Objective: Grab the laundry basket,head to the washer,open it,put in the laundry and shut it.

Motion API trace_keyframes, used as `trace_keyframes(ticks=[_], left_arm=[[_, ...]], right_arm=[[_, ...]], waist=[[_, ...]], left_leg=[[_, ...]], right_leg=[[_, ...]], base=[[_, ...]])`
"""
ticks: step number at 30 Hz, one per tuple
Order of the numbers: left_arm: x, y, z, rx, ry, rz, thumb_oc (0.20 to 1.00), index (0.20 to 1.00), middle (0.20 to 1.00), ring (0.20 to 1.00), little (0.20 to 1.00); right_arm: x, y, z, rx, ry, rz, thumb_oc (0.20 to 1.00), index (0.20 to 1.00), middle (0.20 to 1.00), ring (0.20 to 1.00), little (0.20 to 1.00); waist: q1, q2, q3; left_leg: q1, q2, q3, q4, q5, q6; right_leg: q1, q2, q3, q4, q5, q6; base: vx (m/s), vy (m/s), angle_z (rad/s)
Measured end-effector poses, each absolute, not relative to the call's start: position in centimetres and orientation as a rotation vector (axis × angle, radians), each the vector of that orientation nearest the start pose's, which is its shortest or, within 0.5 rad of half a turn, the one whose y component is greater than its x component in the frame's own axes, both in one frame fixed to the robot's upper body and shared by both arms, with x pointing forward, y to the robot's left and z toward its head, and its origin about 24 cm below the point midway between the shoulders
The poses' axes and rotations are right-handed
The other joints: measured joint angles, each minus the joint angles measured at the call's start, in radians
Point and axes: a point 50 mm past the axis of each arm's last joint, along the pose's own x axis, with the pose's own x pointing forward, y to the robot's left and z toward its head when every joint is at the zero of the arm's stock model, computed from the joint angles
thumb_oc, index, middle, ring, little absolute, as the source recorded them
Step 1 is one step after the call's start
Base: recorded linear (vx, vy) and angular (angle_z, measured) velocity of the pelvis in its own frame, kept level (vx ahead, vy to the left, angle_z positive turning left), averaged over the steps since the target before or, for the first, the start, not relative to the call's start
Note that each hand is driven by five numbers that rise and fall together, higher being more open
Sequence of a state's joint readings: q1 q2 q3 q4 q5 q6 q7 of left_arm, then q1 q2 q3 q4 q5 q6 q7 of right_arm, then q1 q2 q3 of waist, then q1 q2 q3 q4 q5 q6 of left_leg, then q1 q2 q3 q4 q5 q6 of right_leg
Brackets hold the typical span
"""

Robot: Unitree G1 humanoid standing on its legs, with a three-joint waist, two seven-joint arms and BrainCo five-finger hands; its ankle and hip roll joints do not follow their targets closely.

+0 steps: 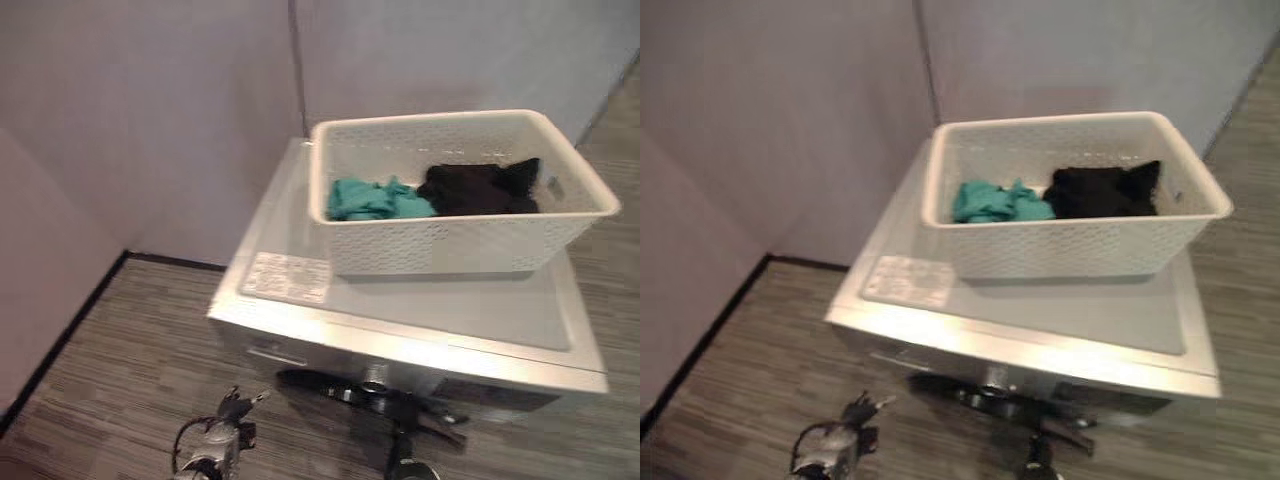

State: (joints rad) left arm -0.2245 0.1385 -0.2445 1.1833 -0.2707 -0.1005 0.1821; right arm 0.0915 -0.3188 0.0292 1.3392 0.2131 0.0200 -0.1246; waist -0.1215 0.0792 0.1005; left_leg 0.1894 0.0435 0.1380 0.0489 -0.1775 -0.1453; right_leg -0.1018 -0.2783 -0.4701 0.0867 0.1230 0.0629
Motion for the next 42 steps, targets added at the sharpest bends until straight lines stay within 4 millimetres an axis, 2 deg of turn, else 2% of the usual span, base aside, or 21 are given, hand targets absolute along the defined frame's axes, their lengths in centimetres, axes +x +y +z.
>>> trace_keyframes(ticks=[4,7,8,10,12,14,16,20,22,23,24,25,26,27,29,32,34,37,39,40,42], left_arm=[[17.9,19.9,-13.6,0.195,0.92,0.161,1.0,1.0,1.0,1.0,1.0],[15.9,21.4,-14.2,0.197,0.974,0.208,1.0,1.0,1.0,1.0,1.0],[15.4,21.6,-14.3,0.199,0.978,0.21,1.0,1.0,1.0,1.0,1.0],[14.6,21.6,-14.7,0.196,1.0,0.211,1.0,1.0,1.0,1.0,1.0],[13.2,21.9,-15.0,0.198,1.028,0.212,1.0,1.0,1.0,1.0,1.0],[12.8,22.0,-15.1,0.201,1.035,0.209,1.0,1.0,1.0,1.0,1.0],[12.2,21.9,-15.1,0.194,1.023,0.202,1.0,1.0,1.0,1.0,1.0],[12.9,21.2,-14.5,0.129,0.956,0.208,1.0,1.0,1.0,1.0,1.0],[13.6,21.2,-14.3,0.123,0.942,0.211,1.0,1.0,1.0,1.0,1.0],[13.7,20.7,-14.4,0.114,0.943,0.201,1.0,1.0,1.0,1.0,1.0],[15.0,19.6,-14.2,0.128,0.922,0.155,1.0,1.0,1.0,1.0,1.0],[16.3,19.1,-13.8,0.136,0.891,0.13,1.0,1.0,1.0,1.0,1.0],[18.4,18.2,-13.0,0.151,0.841,0.092,1.0,1.0,1.0,1.0,1.0],[19.0,18.0,-12.7,0.15,0.826,0.089,1.0,1.0,1.0,1.0,1.0],[19.1,18.2,-12.7,0.151,0.825,0.104,1.0,1.0,1.0,1.0,1.0],[19.0,18.1,-12.7,0.153,0.822,0.12,1.0,1.0,1.0,1.0,1.0],[18.7,17.2,-12.9,0.138,0.832,0.105,1.0,1.0,1.0,1.0,1.0],[19.5,14.9,-12.6,0.135,0.801,0.035,1.0,1.0,1.0,1.0,1.0],[20.1,14.7,-12.0,0.139,0.764,0.018,1.0,1.0,1.0,1.0,1.0],[19.9,14.7,-11.9,0.17,0.743,-0.01,1.0,1.0,1.0,1.0,1.0],[18.8,15.1,-11.8,0.163,0.727,-0.016,1.0,1.0,1.0,1.0,1.0]], right_arm=[[4.9,-27.3,-15.9,-0.235,1.361,-0.369,1.0,1.0,1.0,1.0,1.0],[6.3,-25.7,-16.2,-0.244,1.332,-0.296,1.0,1.0,1.0,1.0,1.0],[6.8,-25.1,-16.3,-0.275,1.321,-0.244,1.0,1.0,1.0,1.0,1.0],[8.9,-25.0,-15.9,-0.305,1.275,-0.217,1.0,1.0,1.0,1.0,1.0],[12.1,-24.9,-15.0,-0.412,1.173,-0.103,1.0,1.0,1.0,1.0,1.0],[13.8,-24.3,-14.5,-0.479,1.123,-0.027,1.0,1.0,1.0,1.0,1.0],[16.2,-22.3,-13.0,-0.623,0.965,0.179,1.0,1.0,1.0,1.0,1.0],[17.5,-20.4,-10.2,-0.715,0.748,0.331,1.0,1.0,1.0,1.0,1.0],[18.0,-19.4,-9.0,-0.725,0.657,0.363,1.0,1.0,1.0,1.0,1.0],[18.0,-19.5,-9.0,-0.73,0.658,0.362,1.0,1.0,1.0,1.0,1.0],[18.1,-19.9,-8.8,-0.739,0.65,0.351,1.0,1.0,1.0,1.0,1.0],[18.3,-20.0,-8.6,-0.742,0.637,0.344,1.0,1.0,1.0,1.0,1.0],[19.0,-20.4,-8.1,-0.748,0.615,0.323,1.0,1.0,1.0,1.0,1.0],[19.7,-20.4,-7.7,-0.751,0.595,0.314,1.0,1.0,1.0,1.0,1.0],[20.5,-20.0,-7.1,-0.749,0.556,0.314,1.0,1.0,1.0,1.0,1.0],[21.8,-19.7,-5.4,-0.738,0.463,0.289,1.0,1.0,1.0,1.0,1.0],[20.7,-21.2,-5.2,-0.705,0.476,0.214,1.0,1.0,1.0,1.0,1.0],[18.9,-26.0,-3.8,-0.751,0.498,0.055,1.0,1.0,1.0,1.0,1.0],[18.4,-27.4,-3.6,-0.759,0.512,-0.014,1.0,1.0,1.0,1.0,1.0],[17.9,-28.0,-3.6,-0.769,0.521,-0.05,1.0,1.0,1.0,1.0,1.0],[18.1,-28.7,-3.1,-0.798,0.497,-0.113,1.0,1.0,1.0,1.0,1.0]], waist=[[0.009,-0.05,0.025],[0.043,-0.074,0.032],[0.058,-0.071,0.034],[0.083,-0.077,0.034],[0.12,-0.078,0.031],[0.161,-0.087,0.027],[0.188,-0.068,0.019],[0.202,-0.066,0.02],[0.198,-0.105,0.037],[0.193,-0.112,0.042],[0.181,-0.126,0.052],[0.174,-0.134,0.066],[0.152,-0.161,0.094],[0.144,-0.161,0.11],[0.136,-0.161,0.114],[0.101,-0.143,0.13],[0.059,-0.108,0.121],[-0.007,-0.028,0.097],[-0.011,-0.028,0.096],[-0.013,-0.045,0.085],[-0.01,-0.044,0.078]], left_leg=[[-0.003,-0.077,0.012,-0.005,-0.003,0.032],[-0.036,-0.081,-0.002,0.025,-0.014,0.104],[-0.038,-0.058,-0.048,0.015,-0.002,0.141],[-0.054,-0.052,-0.049,0.021,0.004,0.15],[-0.068,-0.023,-0.071,0.024,0.009,0.142],[-0.072,-0.002,-0.069,0.014,0.023,0.121],[-0.088,0.056,-0.043,0.011,0.043,0.106],[-0.131,0.109,-0.015,0.025,0.063,0.104],[-0.174,0.121,-0.024,0.053,0.091,0.112],[-0.181,0.124,-0.042,0.051,0.11,0.095],[-0.236,0.132,-0.081,0.056,0.163,0.024],[-0.269,0.13,-0.089,0.056,0.195,-0.001],[-0.327,0.124,-0.024,0.032,0.271,-0.004],[-0.328,0.14,0.053,0.043,0.261,0.018],[-0.296,0.168,0.097,0.119,0.216,0.039],[-0.174,0.138,0.005,0.102,0.122,0.035],[-0.083,0.154,0.027,-0.012,0.11,0.03],[-0.052,0.174,0.066,-0.112,0.099,0.037],[-0.056,0.144,0.064,-0.141,0.085,0.022],[-0.067,0.095,0.058,-0.146,0.088,0.044],[-0.067,0.054,0.058,-0.141,0.086,0.069]], right_leg=[[-0.011,-0.079,0.023,-0.024,0.135,0.009],[-0.023,-0.077,0.109,0.03,0.125,0.036],[-0.019,-0.038,0.191,0.143,-0.02,0.061],[-0.008,-0.015,0.195,0.177,-0.084,0.078],[0.03,0.06,0.227,0.217,-0.224,0.077],[0.077,0.085,0.204,0.116,-0.232,0.062],[0.099,0.161,0.198,-0.001,-0.175,0.021],[0.104,0.234,0.219,-0.113,-0.109,-0.014],[0.112,0.257,0.219,-0.174,-0.055,-0.055],[0.113,0.267,0.211,-0.175,-0.055,-0.058],[0.094,0.273,0.166,-0.183,-0.065,-0.061],[0.08,0.269,0.136,-0.179,-0.063,-0.069],[0.035,0.238,0.068,-0.183,-0.055,-0.106],[0.025,0.235,0.056,-0.183,-0.051,-0.115],[0.009,0.236,0.066,-0.183,-0.047,-0.128],[-0.015,0.243,0.137,-0.169,-0.007,-0.104],[0.006,0.246,0.131,-0.173,-0.004,-0.098],[-0.022,0.237,0.105,-0.179,0.024,-0.06],[-0.042,0.206,0.109,-0.173,0.047,-0.04],[-0.052,0.156,0.114,-0.173,0.062,-0.02],[-0.057,0.116,0.122,-0.173,0.075,0.0]], base=[[-0.23,0.086,0.05],[-0.33,0.018,0.49],[-0.2,-0.101,0.72],[-0.13,-0.142,0.37],[-0.1,-0.233,0.21],[-0.14,-0.314,0.02],[-0.11,-0.299,-0.21],[-0.12,-0.282,-0.27],[-0.18,-0.238,-0.07],[-0.39,-0.287,0.54],[-0.28,-0.149,0.89],[-0.29,-0.116,1.48],[-0.11,-0.053,1.22],[-0.2,0.007,0.89],[-0.12,0.049,0.0],[0.0,0.217,-0.63],[-0.08,0.196,0.0],[-0.08,0.141,0.17],[-0.07,0.134,0.02],[-0.04,0.15,0.1],[0.0,0.112,0.04]])
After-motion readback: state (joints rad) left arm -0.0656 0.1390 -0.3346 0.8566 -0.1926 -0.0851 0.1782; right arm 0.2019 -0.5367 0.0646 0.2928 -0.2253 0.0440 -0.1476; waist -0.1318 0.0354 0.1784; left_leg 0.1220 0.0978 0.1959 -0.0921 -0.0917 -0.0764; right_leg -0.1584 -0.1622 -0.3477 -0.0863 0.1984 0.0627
